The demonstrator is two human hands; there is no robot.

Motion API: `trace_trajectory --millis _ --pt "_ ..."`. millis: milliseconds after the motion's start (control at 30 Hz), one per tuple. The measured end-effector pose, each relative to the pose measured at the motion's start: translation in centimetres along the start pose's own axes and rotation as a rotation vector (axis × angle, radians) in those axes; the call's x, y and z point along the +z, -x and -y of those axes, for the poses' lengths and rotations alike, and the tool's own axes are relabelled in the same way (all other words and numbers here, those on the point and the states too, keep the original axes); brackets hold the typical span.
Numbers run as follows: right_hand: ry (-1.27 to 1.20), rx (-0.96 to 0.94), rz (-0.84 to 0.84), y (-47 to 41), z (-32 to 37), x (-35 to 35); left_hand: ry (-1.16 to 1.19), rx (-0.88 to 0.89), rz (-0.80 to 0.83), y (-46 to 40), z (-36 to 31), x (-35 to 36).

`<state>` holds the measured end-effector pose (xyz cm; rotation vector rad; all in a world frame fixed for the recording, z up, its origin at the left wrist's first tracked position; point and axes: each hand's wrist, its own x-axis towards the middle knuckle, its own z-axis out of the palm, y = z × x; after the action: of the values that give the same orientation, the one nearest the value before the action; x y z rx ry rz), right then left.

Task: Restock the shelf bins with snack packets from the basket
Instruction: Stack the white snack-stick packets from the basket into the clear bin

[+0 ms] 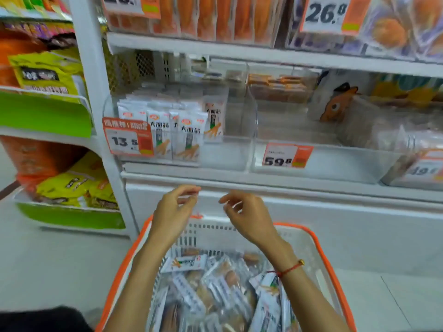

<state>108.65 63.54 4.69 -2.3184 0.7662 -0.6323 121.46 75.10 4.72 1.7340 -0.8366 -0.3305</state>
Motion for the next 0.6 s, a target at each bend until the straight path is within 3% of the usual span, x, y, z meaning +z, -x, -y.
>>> trace_trajectory --millis 200,400,533,600 --pt "0.095 0.217 0.315 6.4 -6.9 7.4 -0.075 -0.228 0.099 4.8 8.0 2.5" --pt "0.247 0.394 0.548 10.9 -11.0 11.6 -0.204 -0.567 0.252 8.8 16.7 4.8" --pt "0.315 0.395 0.649 13.1 -12.9 13.5 -0.373 -0.716 0.485 11.7 20.5 7.2" --pt "0.359 0.369 0.691 13.5 -13.4 13.7 -0.405 -0.713 0.526 12.2 21.2 7.7"
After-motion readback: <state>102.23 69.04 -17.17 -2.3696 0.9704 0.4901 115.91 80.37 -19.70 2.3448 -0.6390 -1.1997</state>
